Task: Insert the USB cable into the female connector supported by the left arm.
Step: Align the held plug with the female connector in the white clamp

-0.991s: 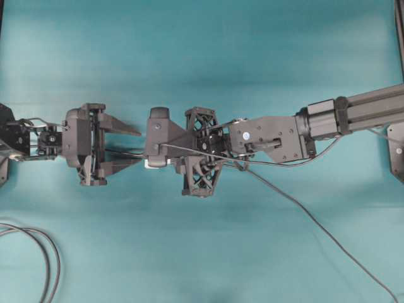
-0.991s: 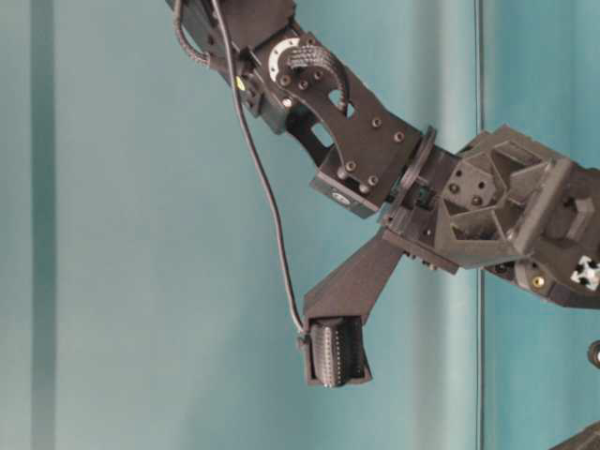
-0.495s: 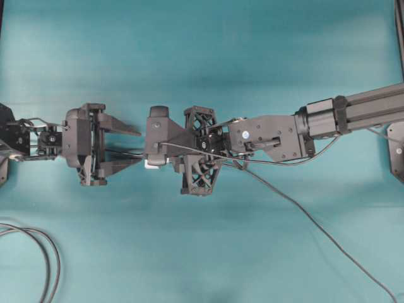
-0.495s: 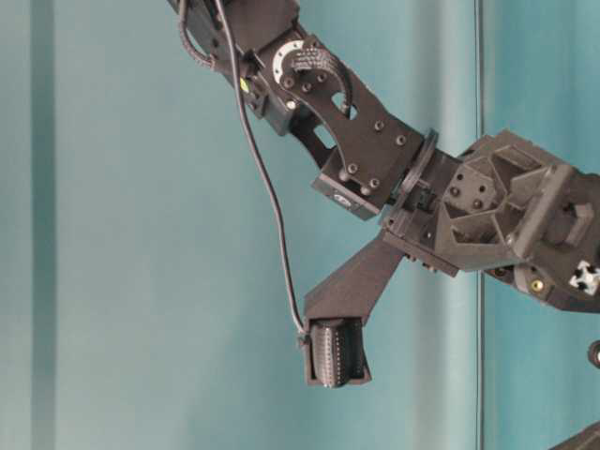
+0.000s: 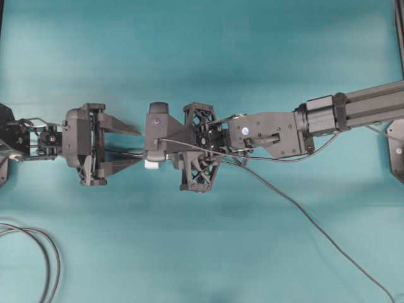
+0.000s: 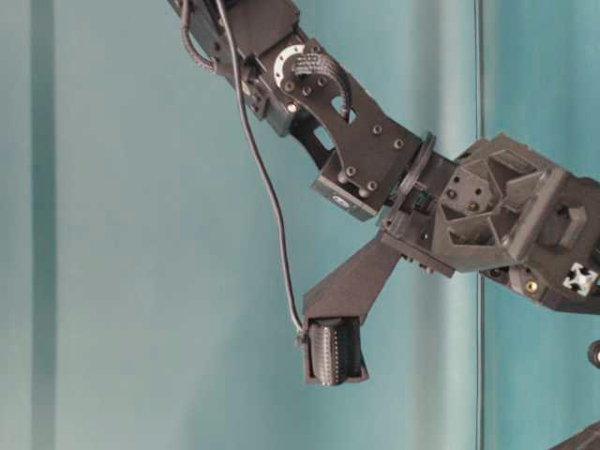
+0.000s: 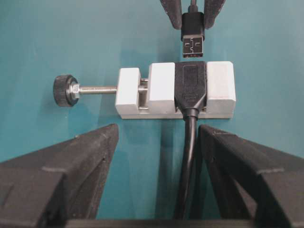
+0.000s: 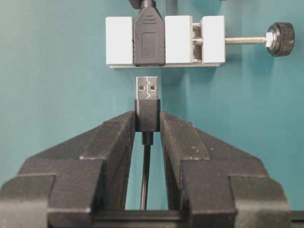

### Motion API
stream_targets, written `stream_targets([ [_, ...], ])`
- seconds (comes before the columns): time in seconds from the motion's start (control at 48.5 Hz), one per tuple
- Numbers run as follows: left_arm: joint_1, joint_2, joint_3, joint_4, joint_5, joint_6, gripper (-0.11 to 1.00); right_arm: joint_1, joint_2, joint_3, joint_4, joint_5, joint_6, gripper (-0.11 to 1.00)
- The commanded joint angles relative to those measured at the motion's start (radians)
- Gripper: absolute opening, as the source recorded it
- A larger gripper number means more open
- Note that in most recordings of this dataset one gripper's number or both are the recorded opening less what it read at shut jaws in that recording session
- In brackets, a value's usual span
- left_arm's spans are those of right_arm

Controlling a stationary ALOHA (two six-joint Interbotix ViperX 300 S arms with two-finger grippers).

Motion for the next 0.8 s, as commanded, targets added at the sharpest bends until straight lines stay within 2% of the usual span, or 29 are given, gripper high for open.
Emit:
stream_targets([
  [0.0, 0.002, -0.009, -0.006, -0.002, -0.006, -0.012, 0.79, 0.000, -0.015, -0.023, -0.003, -0.014, -0.002, 0.22],
  [0.784, 0.000, -0.009, -0.006, -0.002, -0.005, -0.011, 0.79, 0.000, -0.005, -0.032, -0.003, -0.031, -0.014, 0.21],
])
